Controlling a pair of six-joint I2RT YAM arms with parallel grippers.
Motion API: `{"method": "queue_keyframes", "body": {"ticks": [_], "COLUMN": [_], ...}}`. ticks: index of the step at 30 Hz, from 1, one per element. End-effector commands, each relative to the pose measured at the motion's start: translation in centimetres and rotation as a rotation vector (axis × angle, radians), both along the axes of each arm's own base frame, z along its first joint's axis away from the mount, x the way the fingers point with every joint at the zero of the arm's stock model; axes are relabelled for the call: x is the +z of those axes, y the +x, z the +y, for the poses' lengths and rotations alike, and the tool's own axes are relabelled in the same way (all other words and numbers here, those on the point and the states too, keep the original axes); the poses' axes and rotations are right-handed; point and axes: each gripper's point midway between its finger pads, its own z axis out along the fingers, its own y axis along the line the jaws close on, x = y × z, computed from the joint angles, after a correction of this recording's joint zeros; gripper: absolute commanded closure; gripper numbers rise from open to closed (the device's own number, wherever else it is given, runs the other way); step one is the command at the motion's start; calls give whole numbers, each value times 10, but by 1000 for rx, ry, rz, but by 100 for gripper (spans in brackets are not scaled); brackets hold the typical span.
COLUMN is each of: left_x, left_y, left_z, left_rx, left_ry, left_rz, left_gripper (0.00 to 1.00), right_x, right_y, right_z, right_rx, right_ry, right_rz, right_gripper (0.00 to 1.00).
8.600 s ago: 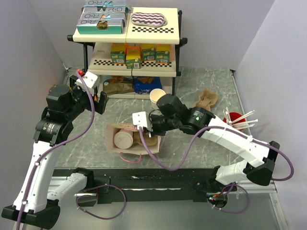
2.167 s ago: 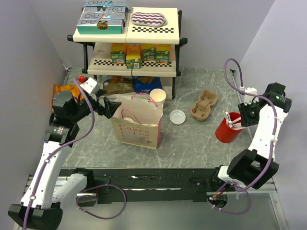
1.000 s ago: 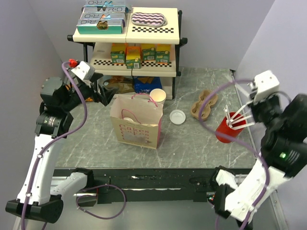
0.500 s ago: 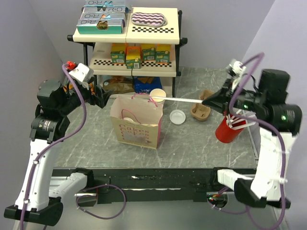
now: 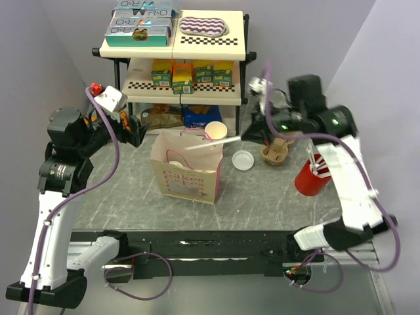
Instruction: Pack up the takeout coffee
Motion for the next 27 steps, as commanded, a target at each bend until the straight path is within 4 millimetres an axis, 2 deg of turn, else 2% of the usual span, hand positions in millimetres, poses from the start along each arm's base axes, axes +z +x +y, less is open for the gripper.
{"method": "queue_keyframes", "body": {"ticks": [1,2,3,4,5,7,9,10,12,13,15,16,17,20,21,22,24,25,26,27], "left_x": [25,24,24,25,26,26,26,25,22,20,19,21,22,34,39,47,49,61,62,67], "left_y": [-10,-10,-10,-10,-10,-7,-3,0,10,17,29,33,39,53,55,57,66,66,72,74], "left_z": [2,2,2,2,2,1,1,4,8,16,24,28,37,53,57,62,67,71,71,71], "left_rx": [-4,-4,-5,-2,-2,-1,11,31,74,130,202,229,283,379,396,413,435,442,440,440], "left_ry": [0,1,1,-1,-6,-15,-41,-51,-83,-93,-126,-131,-133,-140,-143,-145,-148,-154,-151,-155], "left_rz": [-79,-78,-78,-80,-82,-75,-63,-55,-31,-22,1,-4,-8,-37,-51,-71,-66,-88,-84,-92], "left_gripper": [1,1,1,1,1,1,1,1,1,0,1,1,1,1,1,1,1,1,1,1], "right_x": [10,16,21,29,47,68,80,83,79,82,68,67,60,60,56,65,69,73,78,88], "right_y": [46,55,55,57,59,66,65,77,84,101,107,114,114,114,115,113,112,112,112,111], "right_z": [22,31,38,41,45,41,28,12,-14,-43,-77,-103,-117,-151,-156,-162,-165,-168,-170,-172], "right_rx": [-60,-54,-37,-38,-47,-104,-163,-247,-365,-517,-691,-813,-892,-1057,-1070,-1096,-1101,-1119,-1129,-1137], "right_ry": [-46,-41,-31,-15,24,55,57,35,8,-19,-52,-84,-101,-124,-142,-127,-123,-120,-110,-90], "right_rz": [-83,-97,-106,-120,-144,-208,-260,-294,-301,-331,-304,-320,-312,-353,-362,-395,-416,-427,-438,-458], "right_gripper": [72,59,47,27,19,0,0,0,0,0,0,0,0,0,0,0,0,0,0,0]}}
